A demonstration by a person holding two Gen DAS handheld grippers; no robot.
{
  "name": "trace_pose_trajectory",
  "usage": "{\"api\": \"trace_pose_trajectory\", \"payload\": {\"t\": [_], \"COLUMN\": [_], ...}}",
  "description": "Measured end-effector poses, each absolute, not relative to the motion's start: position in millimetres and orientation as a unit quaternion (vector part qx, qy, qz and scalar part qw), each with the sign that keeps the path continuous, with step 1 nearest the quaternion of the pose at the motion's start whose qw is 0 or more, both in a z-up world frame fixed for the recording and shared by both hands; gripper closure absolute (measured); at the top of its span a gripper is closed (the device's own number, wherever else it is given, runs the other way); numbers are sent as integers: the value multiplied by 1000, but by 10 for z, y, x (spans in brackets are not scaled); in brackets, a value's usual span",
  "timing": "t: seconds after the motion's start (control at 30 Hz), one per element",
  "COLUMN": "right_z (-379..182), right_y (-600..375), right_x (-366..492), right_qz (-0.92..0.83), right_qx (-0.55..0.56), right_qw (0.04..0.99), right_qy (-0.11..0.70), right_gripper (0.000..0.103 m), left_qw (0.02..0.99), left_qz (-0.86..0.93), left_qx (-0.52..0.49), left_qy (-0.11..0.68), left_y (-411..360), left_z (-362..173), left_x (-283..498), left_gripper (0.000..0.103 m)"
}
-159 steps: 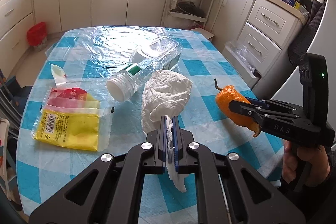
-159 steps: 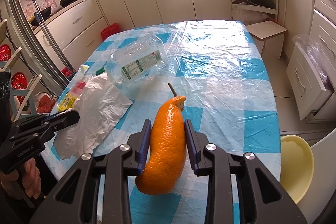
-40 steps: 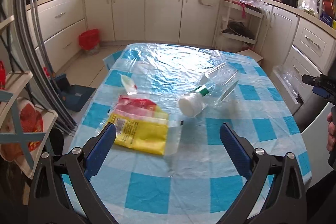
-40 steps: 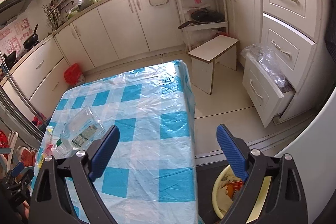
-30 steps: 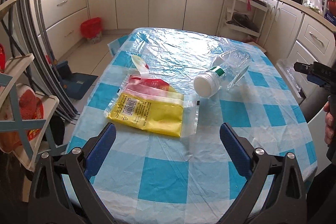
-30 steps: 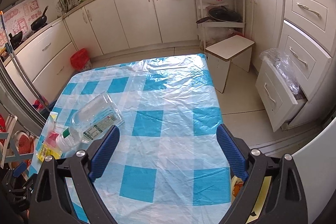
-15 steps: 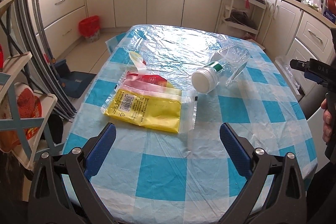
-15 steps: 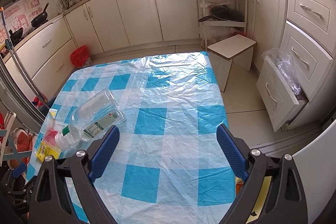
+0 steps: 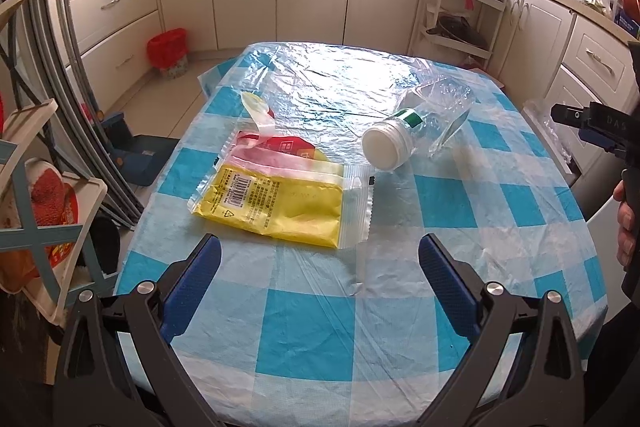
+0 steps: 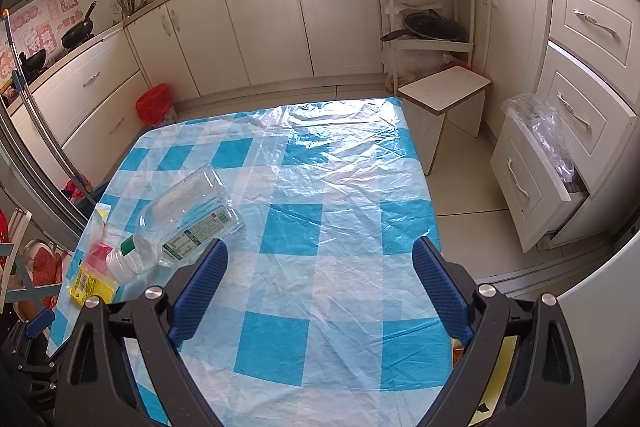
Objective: Collect trash
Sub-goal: 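Move both grippers back over the table toward the plastic bottle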
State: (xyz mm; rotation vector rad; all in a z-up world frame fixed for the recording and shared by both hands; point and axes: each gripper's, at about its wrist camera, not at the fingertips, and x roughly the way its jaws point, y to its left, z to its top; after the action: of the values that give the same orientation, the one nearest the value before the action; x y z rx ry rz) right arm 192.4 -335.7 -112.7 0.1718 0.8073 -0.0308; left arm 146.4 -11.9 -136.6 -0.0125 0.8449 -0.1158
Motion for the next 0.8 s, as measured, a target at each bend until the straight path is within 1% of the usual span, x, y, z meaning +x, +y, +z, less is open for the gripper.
{"api": "trace_pose_trajectory", "payload": {"t": [0.53, 0.8], "right_z": [-1146, -1250], "right_y": [-3298, -2893], "right_x": [1916, 1974], "right_qz": [-15, 59], "right_qx": [83, 132], "right_qw": [915, 890], "right_qy": [395, 433], "right_gripper": [12, 12], "left_qw": [907, 905], "left_qz": [-60, -62], "left_qx": [4, -1], "left_qy": [418, 422], "left_y": [-147, -109], "left_z": [-1414, -1431], "left_x": [1462, 1464], "left_gripper": [8, 8]}}
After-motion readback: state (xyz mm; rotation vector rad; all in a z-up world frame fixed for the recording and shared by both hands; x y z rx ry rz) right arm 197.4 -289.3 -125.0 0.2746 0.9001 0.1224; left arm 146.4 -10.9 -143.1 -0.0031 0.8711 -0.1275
